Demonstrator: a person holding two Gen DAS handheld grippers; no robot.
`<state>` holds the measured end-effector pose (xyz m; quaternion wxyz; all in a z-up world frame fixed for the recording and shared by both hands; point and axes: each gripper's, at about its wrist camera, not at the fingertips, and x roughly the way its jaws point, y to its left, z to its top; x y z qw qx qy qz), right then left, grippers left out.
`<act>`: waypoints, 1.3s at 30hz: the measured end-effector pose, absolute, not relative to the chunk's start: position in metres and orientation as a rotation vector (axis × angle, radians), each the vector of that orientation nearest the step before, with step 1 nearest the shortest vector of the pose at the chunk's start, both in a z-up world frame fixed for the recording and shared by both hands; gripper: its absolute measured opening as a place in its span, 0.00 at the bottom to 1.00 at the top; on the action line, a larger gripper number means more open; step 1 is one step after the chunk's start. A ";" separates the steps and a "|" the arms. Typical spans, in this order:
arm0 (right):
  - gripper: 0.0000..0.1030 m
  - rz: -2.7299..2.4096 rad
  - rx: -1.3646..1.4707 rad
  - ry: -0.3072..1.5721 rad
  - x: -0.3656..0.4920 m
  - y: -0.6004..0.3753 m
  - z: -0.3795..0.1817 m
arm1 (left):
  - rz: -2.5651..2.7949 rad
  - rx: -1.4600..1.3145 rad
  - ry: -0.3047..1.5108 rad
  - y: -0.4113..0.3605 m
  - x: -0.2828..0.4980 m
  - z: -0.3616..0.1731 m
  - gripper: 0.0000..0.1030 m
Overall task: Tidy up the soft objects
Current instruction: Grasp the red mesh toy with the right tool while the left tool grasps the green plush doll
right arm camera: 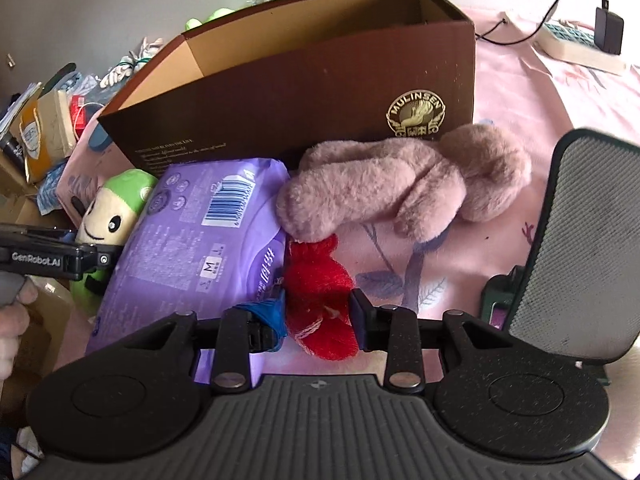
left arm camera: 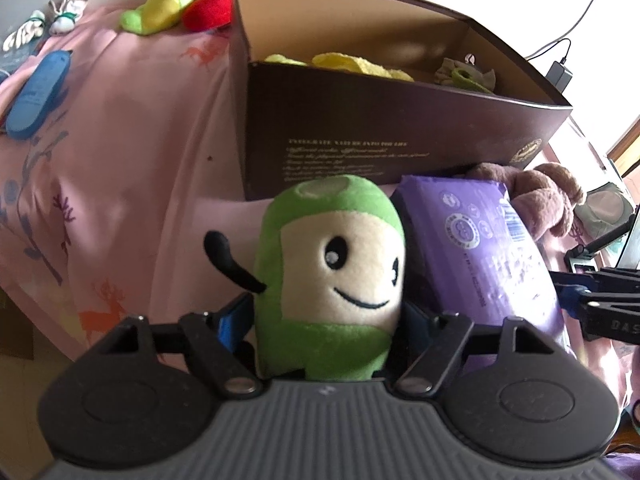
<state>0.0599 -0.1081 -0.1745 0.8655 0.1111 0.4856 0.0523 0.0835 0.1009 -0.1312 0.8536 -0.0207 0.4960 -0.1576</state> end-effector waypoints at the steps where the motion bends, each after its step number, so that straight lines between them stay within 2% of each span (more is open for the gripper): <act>1: 0.17 0.105 0.232 1.016 0.060 -0.108 -0.176 | -0.332 -0.042 1.045 0.100 0.084 -0.132 0.73; 14: 0.12 0.106 0.290 1.018 0.055 -0.119 -0.179 | -0.285 0.048 1.042 0.083 0.081 -0.129 0.65; 39: 0.12 0.066 0.330 1.014 0.040 -0.129 -0.167 | -0.173 0.071 1.065 0.079 0.078 -0.118 0.65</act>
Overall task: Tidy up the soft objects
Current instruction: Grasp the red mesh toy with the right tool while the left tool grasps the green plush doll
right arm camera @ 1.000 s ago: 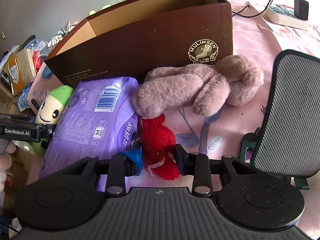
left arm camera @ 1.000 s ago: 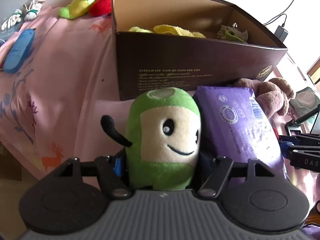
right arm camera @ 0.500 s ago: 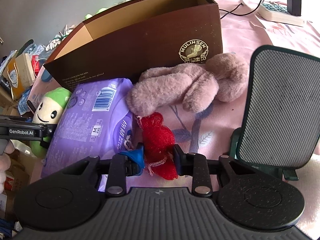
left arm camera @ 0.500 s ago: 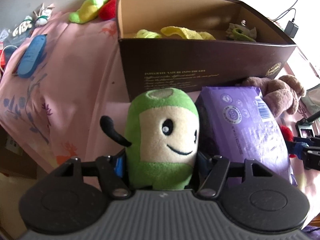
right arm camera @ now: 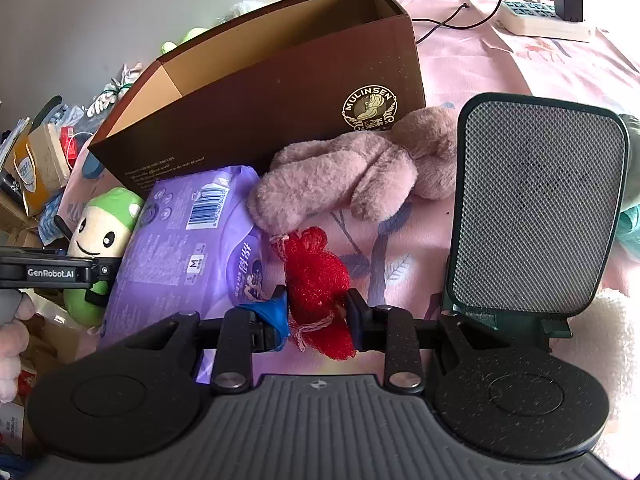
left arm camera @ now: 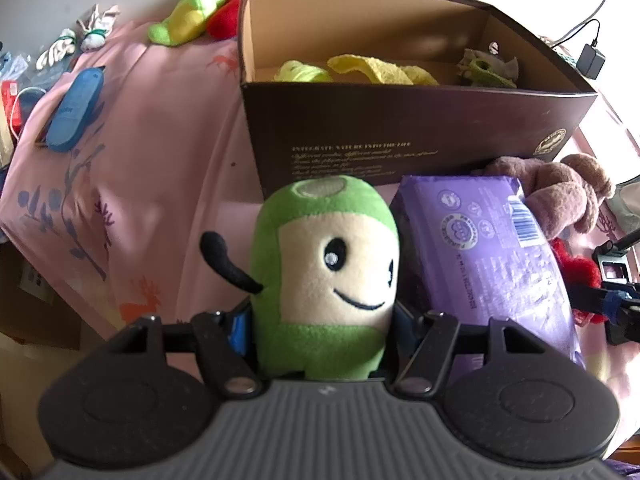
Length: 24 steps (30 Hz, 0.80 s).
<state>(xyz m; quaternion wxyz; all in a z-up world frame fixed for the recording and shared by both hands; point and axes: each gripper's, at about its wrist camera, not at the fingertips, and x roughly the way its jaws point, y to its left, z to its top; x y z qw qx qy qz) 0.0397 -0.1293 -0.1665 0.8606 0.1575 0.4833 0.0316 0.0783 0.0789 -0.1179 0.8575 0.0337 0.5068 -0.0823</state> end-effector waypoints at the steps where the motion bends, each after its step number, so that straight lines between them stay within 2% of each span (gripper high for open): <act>1: 0.12 0.066 0.330 1.015 0.040 -0.129 -0.166 | -0.171 0.074 1.067 0.079 0.079 -0.119 0.65; 24: 0.12 0.095 0.347 0.938 0.029 -0.129 -0.127 | -0.192 0.019 0.987 0.080 0.049 -0.076 0.64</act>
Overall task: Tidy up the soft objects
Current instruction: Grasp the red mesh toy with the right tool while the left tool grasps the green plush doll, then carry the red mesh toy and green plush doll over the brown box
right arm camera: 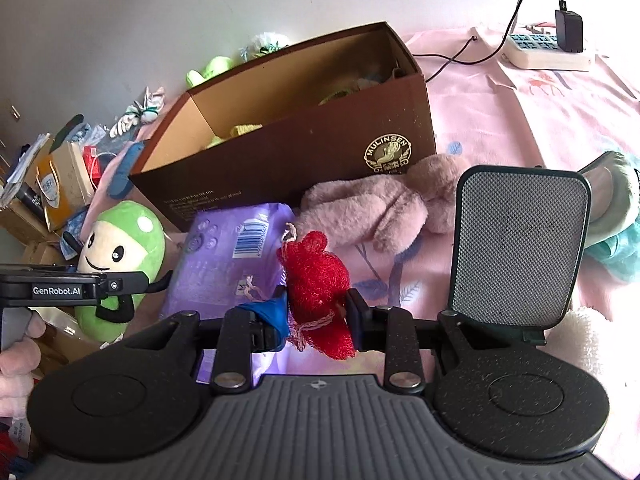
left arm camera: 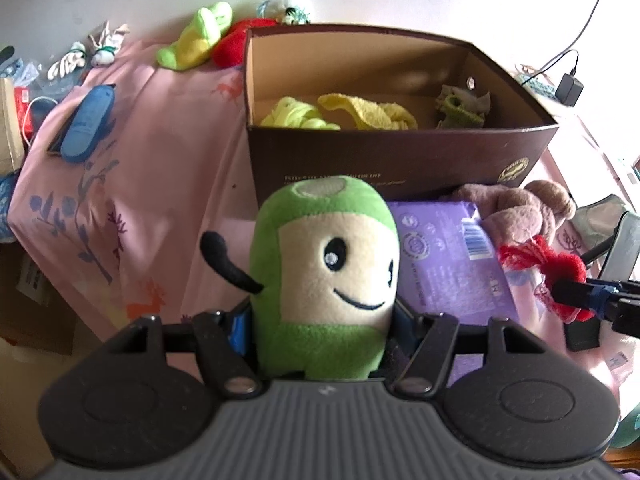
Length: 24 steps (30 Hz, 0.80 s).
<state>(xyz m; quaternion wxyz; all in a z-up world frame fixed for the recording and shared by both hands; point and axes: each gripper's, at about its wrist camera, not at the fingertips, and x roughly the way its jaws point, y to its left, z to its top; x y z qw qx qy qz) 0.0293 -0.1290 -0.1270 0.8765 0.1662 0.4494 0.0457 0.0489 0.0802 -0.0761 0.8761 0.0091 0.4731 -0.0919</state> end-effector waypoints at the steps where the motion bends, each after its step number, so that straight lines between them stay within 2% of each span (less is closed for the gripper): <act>1: 0.12 0.095 0.348 0.932 0.029 -0.129 -0.126 | -0.190 0.018 0.982 0.080 0.048 -0.074 0.64; 24: 0.12 0.173 0.430 0.824 0.027 -0.138 -0.079 | -0.157 0.058 0.890 0.047 0.065 -0.005 0.65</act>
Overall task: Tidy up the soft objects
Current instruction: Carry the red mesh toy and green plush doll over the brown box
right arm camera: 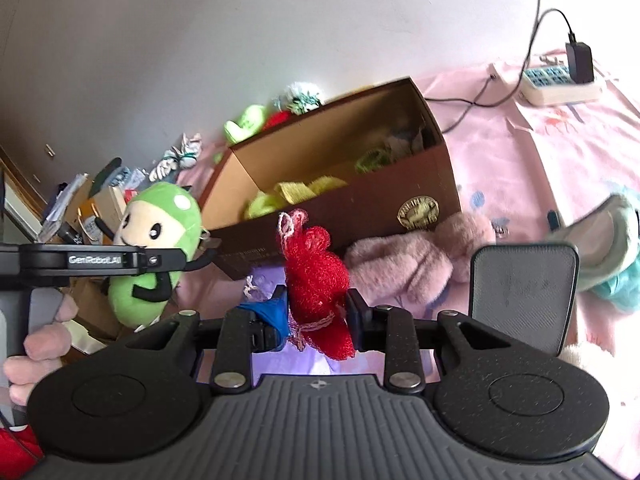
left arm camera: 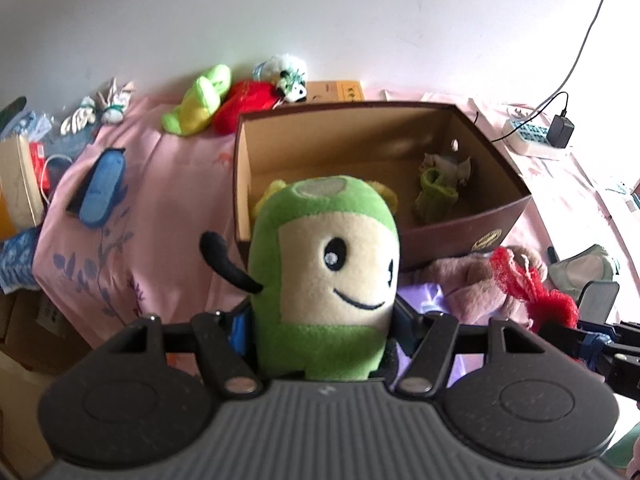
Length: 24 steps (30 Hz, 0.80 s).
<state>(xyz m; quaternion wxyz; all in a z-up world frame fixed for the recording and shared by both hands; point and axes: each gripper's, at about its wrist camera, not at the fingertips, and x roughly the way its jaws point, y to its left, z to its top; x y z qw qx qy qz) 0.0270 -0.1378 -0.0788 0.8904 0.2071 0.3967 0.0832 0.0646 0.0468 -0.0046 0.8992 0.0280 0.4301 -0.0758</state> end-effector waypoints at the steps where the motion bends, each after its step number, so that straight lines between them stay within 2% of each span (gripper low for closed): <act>1: 0.12 0.180 0.433 0.823 0.029 -0.139 -0.076 | -0.157 0.060 0.883 0.045 0.066 -0.001 0.65; 15: 0.12 0.259 0.501 0.745 0.083 -0.153 -0.031 | -0.150 0.037 0.826 0.027 0.113 0.032 0.65; 24: 0.12 0.220 0.516 0.698 0.125 -0.149 -0.039 | -0.104 0.046 0.793 0.022 0.144 0.028 0.65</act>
